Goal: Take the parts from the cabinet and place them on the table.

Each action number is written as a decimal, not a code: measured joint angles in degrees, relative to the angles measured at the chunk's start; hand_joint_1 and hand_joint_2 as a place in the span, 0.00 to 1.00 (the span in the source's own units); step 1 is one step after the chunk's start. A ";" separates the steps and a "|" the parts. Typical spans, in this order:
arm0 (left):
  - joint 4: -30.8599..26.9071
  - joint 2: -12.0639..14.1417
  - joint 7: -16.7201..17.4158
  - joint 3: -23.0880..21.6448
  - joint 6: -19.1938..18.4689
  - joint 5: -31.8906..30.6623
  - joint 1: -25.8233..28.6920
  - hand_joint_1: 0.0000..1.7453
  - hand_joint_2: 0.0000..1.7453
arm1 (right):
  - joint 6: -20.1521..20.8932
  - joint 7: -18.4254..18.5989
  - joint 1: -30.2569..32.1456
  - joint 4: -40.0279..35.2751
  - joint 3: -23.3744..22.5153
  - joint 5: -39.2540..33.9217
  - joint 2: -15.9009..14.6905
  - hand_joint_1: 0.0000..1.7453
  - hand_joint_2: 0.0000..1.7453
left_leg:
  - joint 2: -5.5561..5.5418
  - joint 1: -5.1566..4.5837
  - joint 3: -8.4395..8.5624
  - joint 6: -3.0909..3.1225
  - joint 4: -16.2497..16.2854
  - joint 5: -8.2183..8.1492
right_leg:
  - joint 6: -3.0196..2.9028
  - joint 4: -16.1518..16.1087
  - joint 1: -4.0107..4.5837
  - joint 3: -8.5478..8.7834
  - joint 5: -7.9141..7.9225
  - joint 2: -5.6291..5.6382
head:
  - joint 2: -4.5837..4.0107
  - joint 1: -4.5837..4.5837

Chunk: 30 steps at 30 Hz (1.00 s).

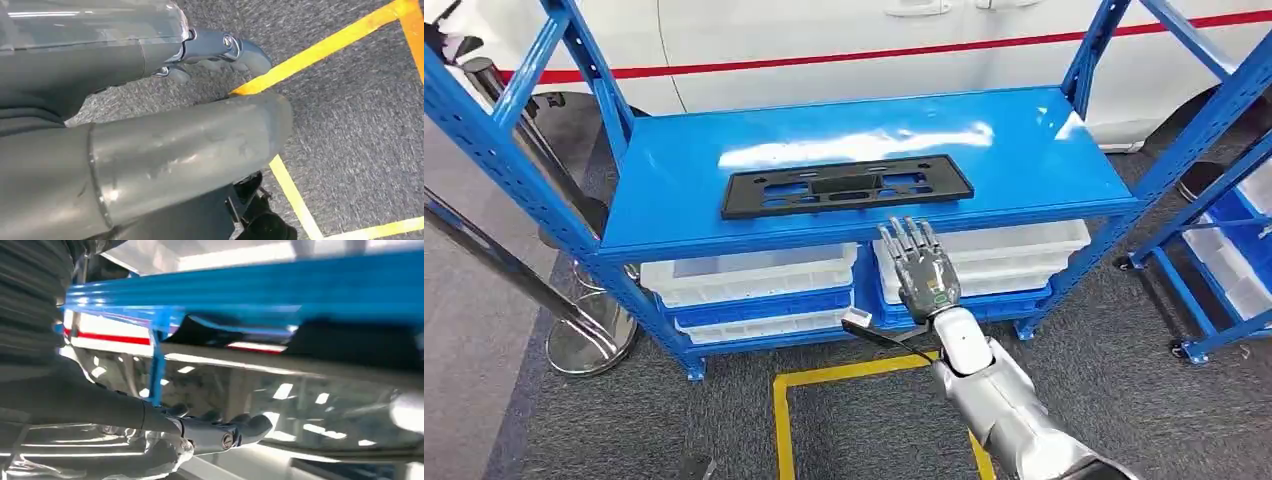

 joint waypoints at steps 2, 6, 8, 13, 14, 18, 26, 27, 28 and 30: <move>0.00 -0.02 -0.02 0.00 0.09 -0.15 0.01 0.00 0.00 | 0.00 -0.35 0.71 -1.55 -1.90 0.37 0.07 0.00 1.00 | -0.02 0.17 0.24 -0.78 -0.22 -0.18 | -0.72 -0.23 0.09 0.25 -0.06 0.01 | 0.00 0.02; 0.00 -0.02 -0.09 0.00 0.13 -0.17 0.07 0.00 0.00 | -0.02 -0.50 1.14 -3.54 -3.49 0.48 0.70 0.00 1.00 | 0.10 0.42 -5.16 -1.51 11.48 -6.06 | -1.99 -0.55 -0.08 1.17 -0.44 -0.06 | 0.00 -0.02; 0.00 -0.02 -0.09 0.00 0.15 -0.17 0.26 0.00 0.00 | 0.00 -0.57 1.81 -3.87 -3.95 0.48 0.79 0.00 1.00 | 0.10 0.41 -9.06 -1.60 18.00 -7.36 | -2.18 -0.52 0.18 1.55 -0.84 -0.04 | 0.00 -0.02; 0.00 0.04 -0.09 0.00 0.20 -0.17 0.39 0.00 0.00 | -0.02 -0.61 2.28 -4.83 -4.28 0.48 0.94 0.00 1.00 | 0.07 -0.26 -2.17 0.12 1.70 2.02 | -1.75 -0.58 0.70 3.66 -2.43 0.20 | 0.00 0.04; 0.00 0.02 -0.09 0.00 0.22 -0.17 0.33 0.00 0.00 | -0.02 -0.59 2.24 -4.89 -4.43 0.48 0.96 0.00 1.00 | 0.10 -0.41 -1.62 0.25 0.32 1.93 | -1.50 -0.42 0.71 3.45 -2.57 0.32 | 0.00 -0.04; 0.00 -0.04 -0.11 -0.04 0.24 -0.33 0.43 0.00 0.00 | -0.07 -0.66 2.55 -5.59 -4.93 0.52 1.12 0.00 1.00 | 0.12 0.16 -0.75 0.92 -1.01 1.66 | -0.17 -0.75 0.53 3.78 -3.23 0.19 | 0.00 -0.03; 0.00 -0.33 -0.24 -0.17 0.17 -0.52 0.21 0.00 0.00 | -0.07 -0.48 3.96 -5.75 -5.72 0.70 1.09 0.00 1.00 | -0.03 0.26 2.02 1.49 -1.09 -0.61 | 1.25 13.14 -0.57 -6.94 -3.45 0.08 | 0.00 0.04; 0.00 -0.33 -0.24 -0.17 0.17 -0.52 0.21 0.00 0.00 | -0.07 -0.48 3.96 -5.75 -5.72 0.70 1.09 0.00 1.00 | -0.03 0.26 2.02 1.49 -1.09 -0.61 | 1.25 13.14 -0.57 -6.94 -3.45 0.08 | 0.00 0.04; 0.00 -0.33 -0.24 -0.17 0.17 -0.52 0.21 0.00 0.00 | -0.07 -0.48 3.96 -5.75 -5.72 0.70 1.09 0.00 1.00 | -0.03 0.26 2.02 1.49 -1.09 -0.61 | 1.25 13.14 -0.57 -6.94 -3.45 0.08 | 0.00 0.04; 0.00 -0.33 -0.24 -0.17 0.17 -0.52 0.21 0.00 0.00 | -0.07 -0.48 3.96 -5.75 -5.72 0.70 1.09 0.00 1.00 | -0.03 0.26 2.02 1.49 -1.09 -0.61 | 1.25 13.14 -0.57 -6.94 -3.45 0.08 | 0.00 0.04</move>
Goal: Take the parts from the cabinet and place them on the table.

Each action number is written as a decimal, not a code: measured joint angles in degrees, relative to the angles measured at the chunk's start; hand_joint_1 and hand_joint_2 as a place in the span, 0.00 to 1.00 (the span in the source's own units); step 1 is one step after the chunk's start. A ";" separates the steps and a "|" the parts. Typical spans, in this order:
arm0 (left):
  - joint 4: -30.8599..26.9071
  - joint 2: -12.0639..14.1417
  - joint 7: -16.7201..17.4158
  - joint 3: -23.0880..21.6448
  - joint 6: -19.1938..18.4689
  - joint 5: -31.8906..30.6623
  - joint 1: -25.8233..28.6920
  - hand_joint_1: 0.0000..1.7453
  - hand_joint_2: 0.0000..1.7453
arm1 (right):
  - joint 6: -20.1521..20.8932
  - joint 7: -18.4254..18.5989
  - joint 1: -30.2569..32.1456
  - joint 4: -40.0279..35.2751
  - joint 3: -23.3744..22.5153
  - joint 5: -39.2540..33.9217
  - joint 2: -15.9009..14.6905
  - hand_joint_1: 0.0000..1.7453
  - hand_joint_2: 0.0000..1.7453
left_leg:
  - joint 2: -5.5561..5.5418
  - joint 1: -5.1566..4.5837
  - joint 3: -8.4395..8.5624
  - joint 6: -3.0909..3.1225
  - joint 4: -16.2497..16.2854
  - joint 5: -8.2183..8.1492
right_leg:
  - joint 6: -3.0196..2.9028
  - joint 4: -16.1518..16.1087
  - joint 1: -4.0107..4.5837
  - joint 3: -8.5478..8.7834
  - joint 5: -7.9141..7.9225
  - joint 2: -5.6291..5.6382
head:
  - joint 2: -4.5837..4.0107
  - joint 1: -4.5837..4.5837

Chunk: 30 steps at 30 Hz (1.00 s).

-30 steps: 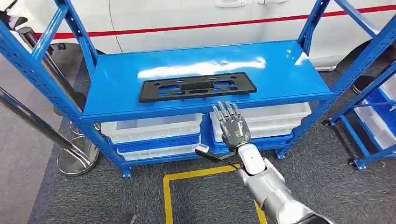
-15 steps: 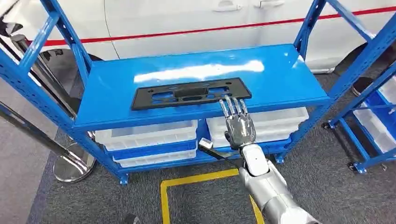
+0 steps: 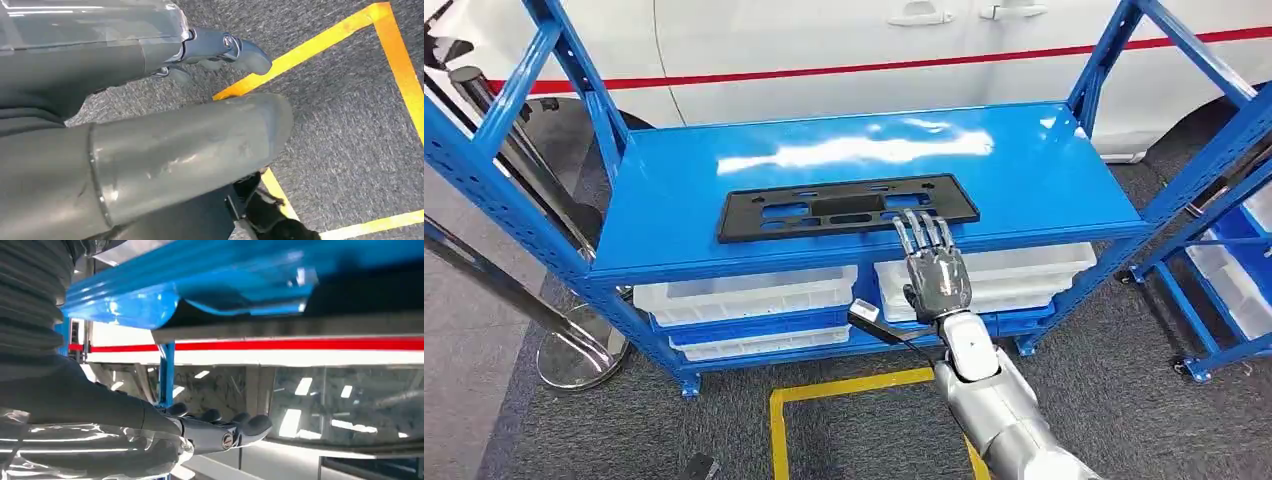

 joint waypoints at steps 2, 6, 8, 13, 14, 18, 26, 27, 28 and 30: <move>0.00 -0.02 0.00 0.00 0.00 0.00 0.02 0.00 0.00 | 0.00 0.04 0.01 0.00 -0.06 0.00 -0.02 0.00 1.00 | -0.01 0.00 0.16 -0.05 0.05 -0.12 | 0.01 -0.96 -0.02 0.32 0.79 0.00 | 0.00 0.00; 0.02 -0.17 0.00 -0.02 0.00 -0.07 -0.02 0.00 0.00 | 0.02 0.11 -0.03 -0.17 -0.33 0.02 -0.02 0.00 1.00 | -0.02 0.02 1.33 -0.97 0.46 -1.81 | -0.10 -11.28 -0.09 4.46 5.93 -0.16 | 0.00 0.00; 0.02 -0.20 -0.02 -0.07 0.02 -0.48 -0.36 0.00 0.00 | -0.02 0.65 0.51 -1.09 -0.55 0.07 0.07 0.00 1.00 | 0.18 0.19 0.08 -2.96 4.86 -4.72 | -3.07 -13.63 0.22 6.91 3.93 0.10 | 0.00 -0.04; 0.02 -0.20 -0.02 -0.09 0.02 -0.57 0.17 0.00 0.00 | 0.00 0.83 1.76 -2.41 -0.98 0.04 0.22 0.00 1.00 | 0.17 0.18 -10.20 -2.96 17.30 -4.40 | -3.43 -13.65 0.78 9.75 1.61 0.20 | 0.00 -0.02; 0.02 -0.20 -0.02 -0.09 0.02 -0.59 0.21 0.00 0.00 | 0.00 0.90 1.91 -2.78 -1.16 0.04 0.24 0.00 1.00 | 0.17 0.11 -9.22 -2.59 13.32 -0.85 | -3.41 -13.65 0.91 10.62 1.01 0.26 | 0.00 -0.02; 0.02 -0.20 -0.04 -0.11 0.02 -0.66 -0.01 0.00 0.00 | 0.00 1.11 1.98 -3.69 -1.90 0.04 0.48 0.00 1.00 | 0.26 -0.89 -4.45 -0.61 1.55 3.02 | -2.40 -13.82 1.08 12.25 -0.82 0.48 | 0.00 0.00; 0.02 -0.46 -0.11 -0.11 0.20 -0.44 -0.22 0.00 0.00 | -0.04 -1.10 3.06 -5.95 -4.92 -2.10 0.92 0.00 1.00 | 0.03 -0.44 -1.03 1.00 -0.55 1.66 | -0.14 0.43 0.29 4.10 -6.28 0.15 | 0.00 0.09; 0.02 -0.50 -0.17 -0.11 0.30 -0.44 -0.07 0.00 0.00 | -0.04 -3.10 3.63 -6.70 -6.17 -3.18 1.37 0.00 1.00 | -0.04 -0.39 -0.67 0.87 -0.48 1.26 | 0.15 1.83 0.14 2.40 -6.16 0.13 | 0.00 0.09; 0.02 -0.50 -0.33 -0.11 0.42 -0.44 0.20 0.00 0.00 | -0.04 -5.72 4.10 -7.39 -8.18 -3.98 2.04 0.00 1.00 | -0.07 -0.31 -0.16 0.67 -0.34 0.75 | 0.19 0.87 0.05 1.81 -4.39 0.10 | 0.00 0.11; 0.02 -0.63 -0.52 -0.11 0.44 -0.44 0.45 0.00 0.00 | -0.04 -9.84 4.16 -8.33 -13.10 -4.59 3.79 0.00 1.00 | -0.06 -0.06 1.09 0.26 0.13 -0.46 | 0.33 -7.05 -0.24 3.82 2.74 -0.01 | 0.00 0.09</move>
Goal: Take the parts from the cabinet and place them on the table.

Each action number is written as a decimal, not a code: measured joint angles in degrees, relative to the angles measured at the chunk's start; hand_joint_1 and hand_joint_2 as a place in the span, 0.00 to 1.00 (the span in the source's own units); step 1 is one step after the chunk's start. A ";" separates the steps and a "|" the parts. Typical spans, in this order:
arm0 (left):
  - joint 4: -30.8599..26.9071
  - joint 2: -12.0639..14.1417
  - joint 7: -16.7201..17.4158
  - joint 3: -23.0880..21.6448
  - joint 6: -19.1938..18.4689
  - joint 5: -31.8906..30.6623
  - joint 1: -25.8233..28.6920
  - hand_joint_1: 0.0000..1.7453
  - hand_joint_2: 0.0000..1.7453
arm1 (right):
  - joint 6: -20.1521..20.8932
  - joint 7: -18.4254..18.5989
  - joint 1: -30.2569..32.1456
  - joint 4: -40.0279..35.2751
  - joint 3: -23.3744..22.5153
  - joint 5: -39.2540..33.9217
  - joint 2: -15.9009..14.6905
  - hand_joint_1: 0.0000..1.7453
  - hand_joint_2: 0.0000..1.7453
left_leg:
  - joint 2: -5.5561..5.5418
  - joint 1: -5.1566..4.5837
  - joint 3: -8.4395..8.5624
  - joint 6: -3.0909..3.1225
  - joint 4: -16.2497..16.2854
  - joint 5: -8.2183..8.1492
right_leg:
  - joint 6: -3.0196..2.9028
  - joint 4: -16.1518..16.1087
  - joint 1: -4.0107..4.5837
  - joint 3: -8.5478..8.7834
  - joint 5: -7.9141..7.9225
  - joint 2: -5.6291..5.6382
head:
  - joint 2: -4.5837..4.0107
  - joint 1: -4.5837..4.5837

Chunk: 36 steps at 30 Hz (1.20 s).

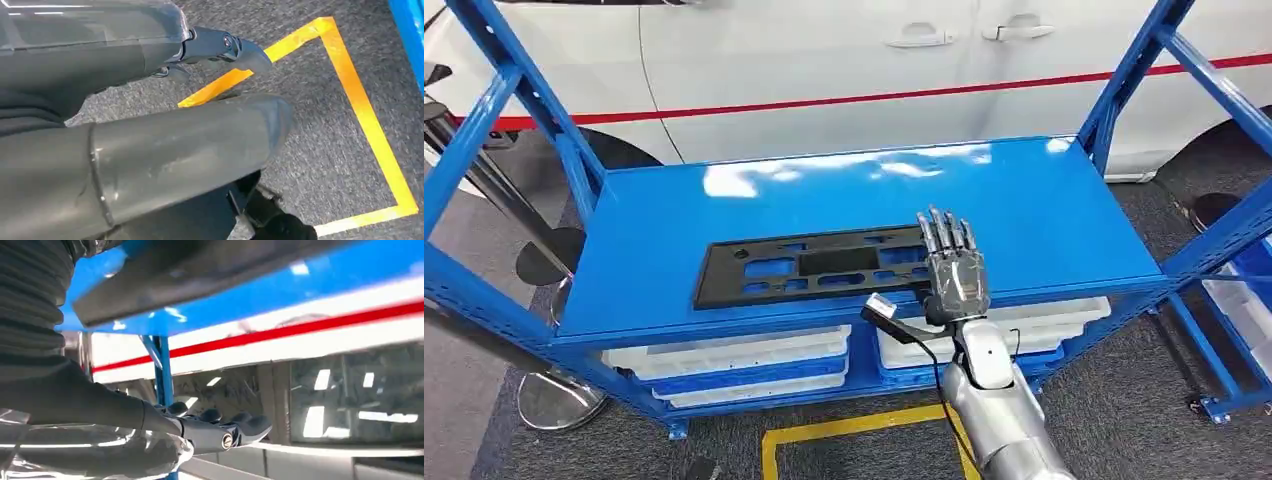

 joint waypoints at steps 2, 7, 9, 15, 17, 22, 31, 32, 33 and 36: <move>0.00 -0.11 -0.04 0.00 0.00 0.00 -0.09 0.00 0.00 | 0.07 -0.69 0.10 -0.43 -2.97 -0.15 0.72 0.00 1.00 | -0.07 0.11 0.56 -0.71 0.34 -0.92 | -0.10 -4.53 0.23 1.06 2.22 -0.08 | 0.00 0.07; 0.02 -0.13 -0.13 0.02 0.15 -0.02 0.03 0.00 0.00 | 0.02 -1.31 0.53 -1.68 -5.87 0.02 2.27 0.00 1.00 | 0.08 0.00 0.24 -2.38 1.12 -2.25 | -2.59 -5.91 0.34 1.44 2.30 0.14 | 0.00 0.02; 0.02 -0.13 -0.20 0.00 0.33 -0.02 -0.34 0.00 0.00 | 0.02 -2.20 0.27 -2.14 -6.68 0.35 2.79 0.00 1.00 | 0.16 0.13 -1.88 -2.90 6.47 -4.72 | -3.22 -6.21 0.36 2.22 1.92 0.08 | 0.00 0.00; 0.02 -0.13 -0.39 0.00 1.09 -0.22 -0.39 0.00 0.00 | 0.02 -5.00 0.90 -3.02 -8.76 0.18 3.76 0.00 1.00 | 0.17 0.15 -7.15 -2.48 11.42 -3.08 | -3.73 -6.18 0.97 3.47 0.93 0.26 | 0.00 0.00; 0.00 -0.11 -0.50 0.00 1.16 -0.22 -0.62 0.00 0.00 | 0.02 -5.09 0.85 -3.41 -9.15 0.17 4.06 0.00 1.00 | 0.23 -0.27 -3.82 -1.24 2.23 2.12 | -3.61 -6.25 1.03 3.94 0.65 0.28 | 0.00 0.04; 0.02 -0.04 -0.55 0.00 1.20 -0.22 -0.75 0.00 0.00 | 0.02 -5.15 1.10 -3.98 -9.87 0.15 4.32 0.00 1.00 | 0.09 -0.18 -2.89 -0.57 -0.17 2.06 | -1.97 -6.35 1.39 3.84 0.43 0.24 | 0.00 0.02; 0.00 -0.13 -1.53 0.00 2.23 -0.09 -1.29 0.00 0.00 | 0.02 -7.05 1.69 -4.74 -11.68 -0.81 4.32 1.00 1.00 | 0.13 0.19 -2.24 -0.66 0.11 1.48 | -0.44 -0.30 -0.06 0.44 0.02 -0.05 | 0.00 0.04; 0.00 -0.13 -1.66 0.00 2.34 -0.04 -1.37 0.00 0.00 | 0.02 -7.21 1.59 -4.94 -11.86 -0.96 4.32 1.00 1.00 | 0.13 0.24 -2.29 -0.93 0.72 1.01 | -0.42 -4.80 -0.20 2.42 1.38 -0.13 | 0.00 0.07; 0.00 -0.13 -1.79 0.00 2.45 -0.02 -1.49 0.00 0.00 | 0.04 -7.34 1.54 -5.00 -12.01 -0.98 4.37 1.00 1.00 | 0.05 -0.26 -2.79 -1.51 1.39 0.60 | -0.61 -5.46 0.16 2.93 0.34 -0.07 | 0.00 0.09; 0.00 -0.13 -2.08 0.02 3.08 0.26 -1.86 0.00 0.00 | 0.04 -7.73 1.93 -5.57 -12.43 -1.07 4.41 1.00 1.00 | 0.02 -0.04 -2.75 -2.13 1.12 0.75 | -1.71 -5.17 0.49 2.53 0.41 0.12 | 0.00 0.00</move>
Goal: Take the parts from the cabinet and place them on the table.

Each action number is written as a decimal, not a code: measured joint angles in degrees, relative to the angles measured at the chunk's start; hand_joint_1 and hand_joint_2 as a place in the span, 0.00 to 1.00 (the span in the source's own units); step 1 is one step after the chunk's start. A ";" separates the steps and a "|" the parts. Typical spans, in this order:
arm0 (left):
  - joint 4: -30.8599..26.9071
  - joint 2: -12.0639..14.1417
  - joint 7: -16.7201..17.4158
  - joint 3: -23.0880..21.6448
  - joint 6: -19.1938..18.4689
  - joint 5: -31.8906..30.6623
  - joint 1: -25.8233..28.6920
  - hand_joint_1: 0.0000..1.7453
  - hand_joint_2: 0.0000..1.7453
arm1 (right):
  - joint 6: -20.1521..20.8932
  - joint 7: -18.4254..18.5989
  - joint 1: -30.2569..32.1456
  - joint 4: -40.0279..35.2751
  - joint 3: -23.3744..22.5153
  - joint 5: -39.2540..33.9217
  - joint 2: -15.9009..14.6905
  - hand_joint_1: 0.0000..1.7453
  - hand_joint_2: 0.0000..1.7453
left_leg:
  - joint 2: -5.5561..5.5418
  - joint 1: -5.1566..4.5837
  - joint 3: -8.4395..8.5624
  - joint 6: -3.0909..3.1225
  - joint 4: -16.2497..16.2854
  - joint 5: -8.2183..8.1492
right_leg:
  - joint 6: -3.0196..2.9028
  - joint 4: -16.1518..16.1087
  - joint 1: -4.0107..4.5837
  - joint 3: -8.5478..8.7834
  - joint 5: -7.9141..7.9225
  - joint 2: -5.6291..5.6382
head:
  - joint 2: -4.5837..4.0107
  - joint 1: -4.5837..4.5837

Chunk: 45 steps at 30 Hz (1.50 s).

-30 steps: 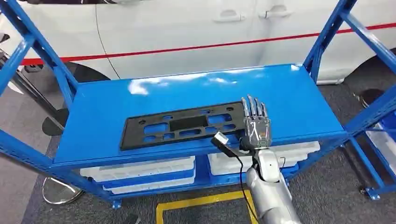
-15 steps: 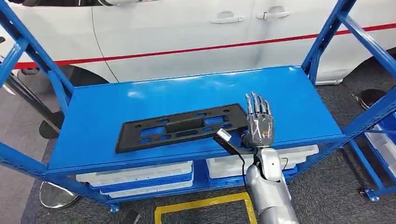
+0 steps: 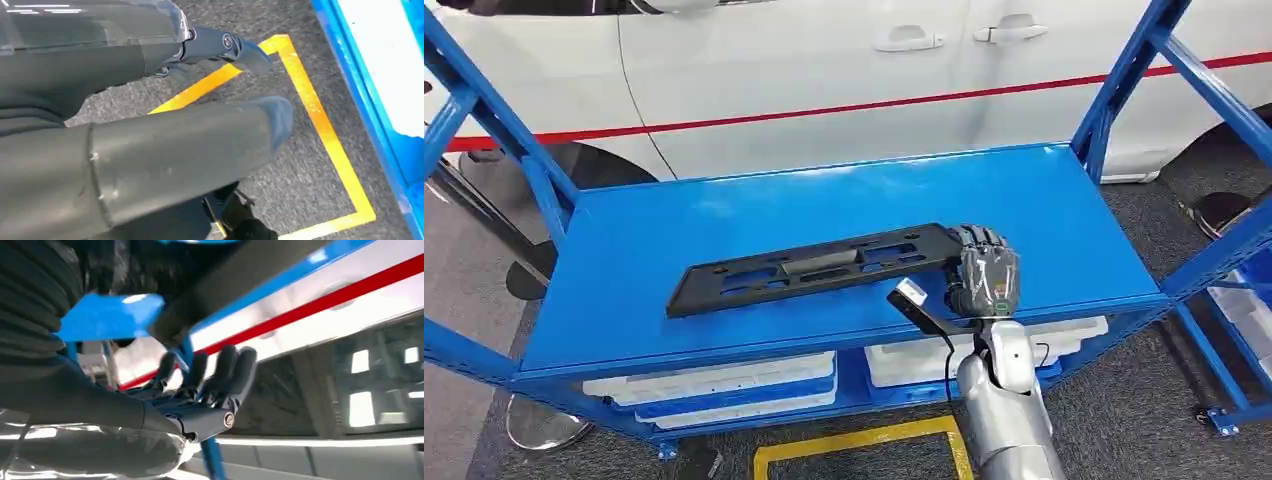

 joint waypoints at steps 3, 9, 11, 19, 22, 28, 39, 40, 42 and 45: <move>0.00 0.02 -0.02 0.00 0.37 0.39 -0.17 0.00 0.00 | 0.00 -0.27 -0.04 -0.77 -0.33 -0.02 0.02 1.00 1.00 | 0.15 0.17 -0.98 -0.79 2.75 -2.33 | -0.92 -0.66 -0.43 0.47 0.25 -0.06 | 0.00 -0.02; 0.00 0.04 -0.30 0.00 0.66 0.63 -0.30 0.00 0.00 | 0.00 -0.44 0.20 -1.01 -0.50 -0.04 0.02 1.00 1.00 | 0.14 0.24 -6.72 -0.76 14.15 -4.88 | -1.46 -0.50 0.08 0.57 0.04 -0.06 | 0.00 -0.02; 0.00 0.04 -0.52 0.00 0.68 0.74 -0.50 0.00 0.00 | 0.00 -0.44 0.19 -1.03 -0.50 -0.07 0.02 1.00 1.00 | 0.14 0.11 -1.87 0.08 4.07 0.38 | -1.39 -0.50 0.17 0.88 -0.07 0.00 | 0.00 0.00; 0.00 0.13 -1.00 0.04 1.05 0.72 -0.88 0.00 0.00 | 0.00 -1.37 0.24 -1.49 -0.85 -1.28 -0.02 1.00 1.00 | 0.30 -0.01 0.37 1.91 -1.49 1.23 | 0.62 3.25 0.28 -1.07 -2.86 -0.05 | 0.00 0.02; 0.00 0.15 -1.11 0.04 1.20 0.72 -0.83 0.00 0.00 | 0.00 -3.62 0.59 -1.62 -1.29 -4.11 -0.02 1.00 1.00 | 0.30 -0.13 0.29 2.08 -1.36 1.14 | 0.94 15.01 0.06 -6.68 -7.77 -0.08 | 0.00 0.02; 0.00 0.15 -1.62 0.07 1.40 0.77 -0.66 0.00 0.00 | 0.02 -11.48 0.18 -3.89 -2.64 -13.97 1.09 1.00 1.00 | 0.06 -0.44 -0.13 0.97 0.30 0.00 | 0.73 -0.01 0.15 0.81 -0.54 -0.15 | 0.00 0.04; 0.00 0.15 -2.47 0.07 2.10 0.70 0.30 0.00 0.00 | 0.02 -14.63 1.86 -9.27 -2.64 -19.52 3.34 1.00 1.00 | 0.14 0.03 -8.06 -0.93 17.35 -7.17 | -1.60 -0.52 0.10 0.81 -0.12 -0.25 | 0.00 0.00; 0.00 0.15 -2.49 0.07 2.10 0.70 0.35 0.00 0.00 | 0.02 -14.76 1.96 -9.49 -2.64 -19.67 3.48 1.00 1.00 | 0.14 0.02 -6.82 -0.75 14.55 -5.14 | -1.61 -0.49 0.12 0.85 -0.14 -0.18 | 0.00 0.00; 0.00 0.15 -2.67 0.07 2.23 0.57 0.24 0.00 0.00 | 0.02 -14.89 2.08 -10.14 -2.54 -20.43 3.76 1.00 1.00 | 0.14 -0.07 -2.04 0.00 4.41 0.17 | -1.56 -0.50 0.17 1.15 -0.22 -0.07 | 0.00 0.00; 0.00 0.26 -2.99 0.07 2.38 0.55 0.06 0.00 0.00 | 0.02 -14.97 2.44 -10.52 -2.43 -20.70 3.85 1.00 1.00 | 0.08 -0.65 -0.20 0.73 0.13 0.15 | -0.77 -0.56 0.30 0.85 -0.10 -0.09 | 0.00 0.00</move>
